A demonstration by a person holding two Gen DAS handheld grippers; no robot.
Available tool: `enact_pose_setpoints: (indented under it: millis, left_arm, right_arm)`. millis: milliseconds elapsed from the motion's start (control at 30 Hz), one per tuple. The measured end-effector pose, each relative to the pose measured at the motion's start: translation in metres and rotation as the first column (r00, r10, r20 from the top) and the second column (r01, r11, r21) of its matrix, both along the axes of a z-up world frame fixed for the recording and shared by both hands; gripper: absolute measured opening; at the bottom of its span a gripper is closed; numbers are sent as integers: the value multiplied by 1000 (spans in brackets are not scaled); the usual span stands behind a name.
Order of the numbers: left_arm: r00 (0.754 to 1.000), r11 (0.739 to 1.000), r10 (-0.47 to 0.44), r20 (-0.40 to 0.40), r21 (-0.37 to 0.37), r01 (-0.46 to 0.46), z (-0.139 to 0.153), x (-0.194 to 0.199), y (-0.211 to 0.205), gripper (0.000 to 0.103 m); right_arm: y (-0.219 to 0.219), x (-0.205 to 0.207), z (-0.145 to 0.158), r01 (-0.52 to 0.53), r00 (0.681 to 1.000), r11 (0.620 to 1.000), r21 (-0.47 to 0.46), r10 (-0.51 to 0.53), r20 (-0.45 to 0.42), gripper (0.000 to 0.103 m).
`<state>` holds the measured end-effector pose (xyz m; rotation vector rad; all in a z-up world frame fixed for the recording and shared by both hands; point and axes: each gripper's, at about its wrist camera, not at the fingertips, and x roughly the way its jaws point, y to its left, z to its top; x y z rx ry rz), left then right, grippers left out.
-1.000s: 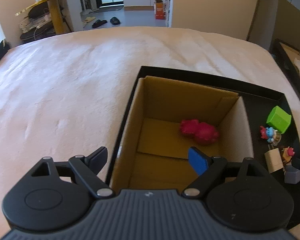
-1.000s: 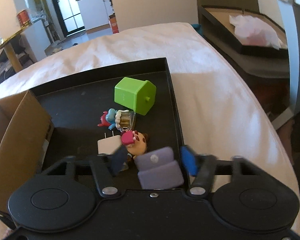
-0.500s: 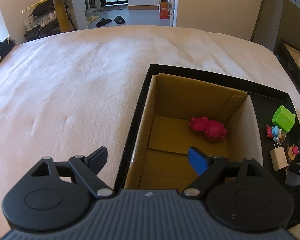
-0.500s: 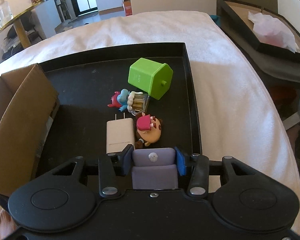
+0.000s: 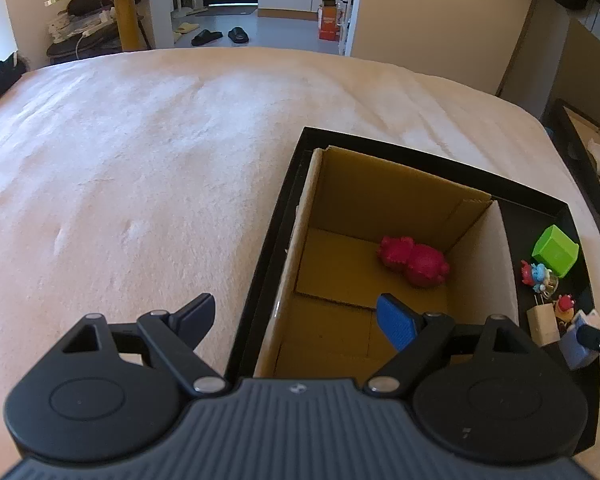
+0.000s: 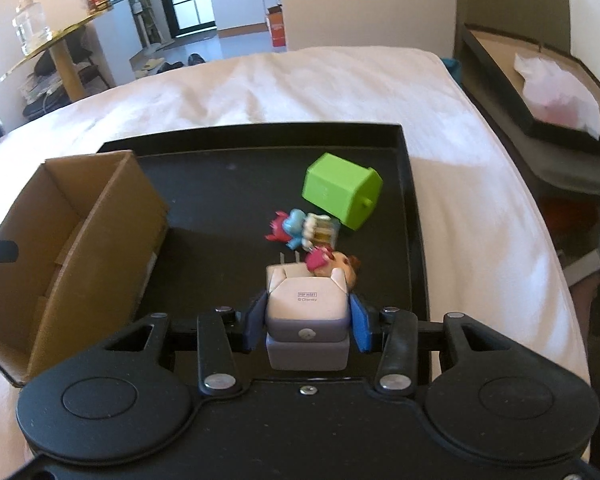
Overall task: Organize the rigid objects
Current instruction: 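Carry the lavender sofa into the box with the right gripper while the left gripper clamps the box wall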
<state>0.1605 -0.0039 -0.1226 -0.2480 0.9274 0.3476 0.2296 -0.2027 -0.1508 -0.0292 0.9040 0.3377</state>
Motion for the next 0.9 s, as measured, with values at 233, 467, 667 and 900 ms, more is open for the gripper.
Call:
enact_pose_setpoints:
  millis: [233, 467, 667, 900]
  left_arm:
    - [1000, 1000, -10, 6, 2, 10, 1, -5, 4, 87]
    - [1000, 1000, -30, 0, 3, 30, -2, -8, 7, 85]
    - [999, 999, -43, 21, -2, 43, -4, -13, 9, 81]
    - [999, 998, -44, 26, -48, 45, -13, -15, 19, 50]
  right_arm:
    - [20, -2, 21, -40, 998, 999, -9, 41, 48, 43]
    - [46, -1, 40, -96, 987, 995, -36, 100, 127, 43]
    - [70, 0, 52, -147, 972, 988, -55, 155, 178, 43]
    - [96, 0, 63, -196, 955, 979, -56, 204, 215, 43]
